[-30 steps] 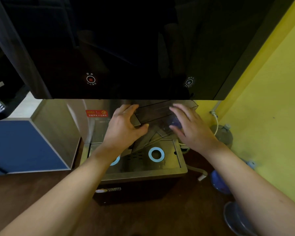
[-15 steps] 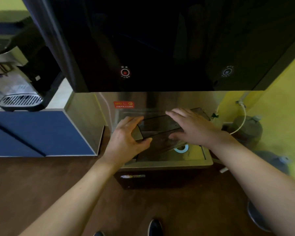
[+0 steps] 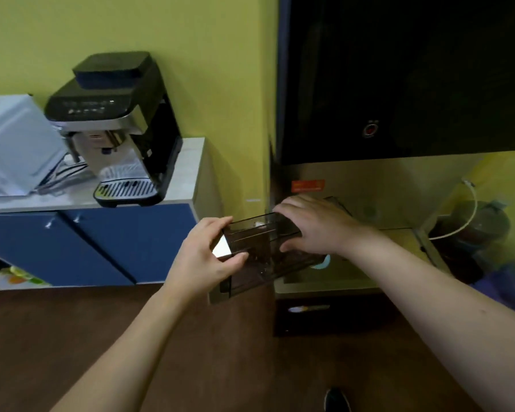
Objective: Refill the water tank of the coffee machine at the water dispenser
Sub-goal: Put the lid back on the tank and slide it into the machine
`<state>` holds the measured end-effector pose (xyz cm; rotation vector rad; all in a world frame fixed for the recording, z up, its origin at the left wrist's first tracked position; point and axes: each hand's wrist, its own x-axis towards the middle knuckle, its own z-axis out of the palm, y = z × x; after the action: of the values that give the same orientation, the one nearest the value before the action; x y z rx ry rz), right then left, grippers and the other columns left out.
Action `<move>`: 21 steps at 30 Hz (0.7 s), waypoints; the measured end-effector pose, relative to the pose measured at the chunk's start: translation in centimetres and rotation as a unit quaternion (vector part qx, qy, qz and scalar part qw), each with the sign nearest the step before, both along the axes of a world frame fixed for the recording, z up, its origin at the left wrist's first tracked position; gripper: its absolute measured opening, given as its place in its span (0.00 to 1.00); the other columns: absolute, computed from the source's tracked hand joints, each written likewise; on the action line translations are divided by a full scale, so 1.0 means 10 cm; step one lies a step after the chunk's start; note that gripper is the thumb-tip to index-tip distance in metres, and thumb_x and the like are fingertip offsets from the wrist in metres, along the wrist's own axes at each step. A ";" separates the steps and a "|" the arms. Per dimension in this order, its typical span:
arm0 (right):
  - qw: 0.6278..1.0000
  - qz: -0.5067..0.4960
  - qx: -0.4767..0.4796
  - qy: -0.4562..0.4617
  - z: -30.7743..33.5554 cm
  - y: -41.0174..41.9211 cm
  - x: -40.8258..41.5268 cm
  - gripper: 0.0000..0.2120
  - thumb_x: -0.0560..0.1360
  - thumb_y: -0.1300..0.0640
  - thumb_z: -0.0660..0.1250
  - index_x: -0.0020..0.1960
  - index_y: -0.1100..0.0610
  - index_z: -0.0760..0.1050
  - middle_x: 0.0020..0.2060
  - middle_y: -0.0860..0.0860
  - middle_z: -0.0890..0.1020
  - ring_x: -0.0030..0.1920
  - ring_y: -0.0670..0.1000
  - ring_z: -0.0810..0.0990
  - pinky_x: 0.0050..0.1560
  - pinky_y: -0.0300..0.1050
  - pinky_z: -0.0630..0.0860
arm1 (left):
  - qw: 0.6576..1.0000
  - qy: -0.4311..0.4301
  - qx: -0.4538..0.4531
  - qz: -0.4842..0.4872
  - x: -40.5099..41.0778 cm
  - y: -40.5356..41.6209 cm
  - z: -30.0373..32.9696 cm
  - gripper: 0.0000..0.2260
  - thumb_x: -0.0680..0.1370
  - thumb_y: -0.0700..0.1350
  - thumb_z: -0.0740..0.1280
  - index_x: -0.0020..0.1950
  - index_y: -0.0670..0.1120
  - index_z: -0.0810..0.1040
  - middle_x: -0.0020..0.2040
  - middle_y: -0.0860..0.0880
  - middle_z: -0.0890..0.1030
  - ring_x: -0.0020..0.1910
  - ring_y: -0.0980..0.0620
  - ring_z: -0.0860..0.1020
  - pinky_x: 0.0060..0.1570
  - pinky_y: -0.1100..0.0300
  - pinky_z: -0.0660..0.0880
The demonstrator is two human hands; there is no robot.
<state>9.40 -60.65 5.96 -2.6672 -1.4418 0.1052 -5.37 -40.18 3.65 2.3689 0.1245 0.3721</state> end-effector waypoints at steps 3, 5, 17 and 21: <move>1.000 0.013 0.011 -0.002 -0.02 0.57 -0.15 0.37 0.69 0.38 0.73 0.72 0.54 0.68 0.67 0.50 0.74 0.68 0.51 0.70 0.66 0.48 0.70 | 1.000 0.015 0.008 0.015 -0.23 0.53 0.02 0.32 0.69 0.55 0.74 0.70 0.48 0.73 0.58 0.57 0.75 0.60 0.59 0.74 0.63 0.56 0.73; 1.000 0.023 -0.001 -0.007 -0.02 0.89 -0.18 0.37 0.70 0.37 0.72 0.72 0.53 0.67 0.66 0.50 0.74 0.67 0.52 0.71 0.64 0.48 0.71 | 0.999 0.027 0.017 0.023 -0.29 0.82 0.02 0.32 0.69 0.57 0.74 0.71 0.48 0.72 0.59 0.57 0.75 0.61 0.59 0.74 0.64 0.55 0.73; 0.988 0.138 -0.068 0.003 -0.07 2.79 0.76 0.36 0.69 0.41 0.74 0.71 0.53 0.67 0.66 0.49 0.74 0.68 0.51 0.70 0.67 0.50 0.70 | 0.990 0.099 0.019 0.096 0.21 2.27 -0.13 0.34 0.72 0.55 0.74 0.74 0.48 0.67 0.60 0.55 0.69 0.62 0.56 0.70 0.64 0.57 0.69; 0.983 0.165 -0.079 -0.019 0.02 3.34 1.20 0.35 0.68 0.44 0.77 0.70 0.53 0.68 0.65 0.49 0.75 0.67 0.50 0.70 0.66 0.46 0.69 | 0.988 0.100 0.001 0.116 0.58 2.63 -0.15 0.34 0.70 0.55 0.74 0.72 0.49 0.68 0.60 0.55 0.68 0.61 0.56 0.70 0.63 0.57 0.70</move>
<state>21.41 -27.21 6.16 -2.5308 -1.9554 0.2047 0.45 -13.91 2.19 2.3957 0.4987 0.2414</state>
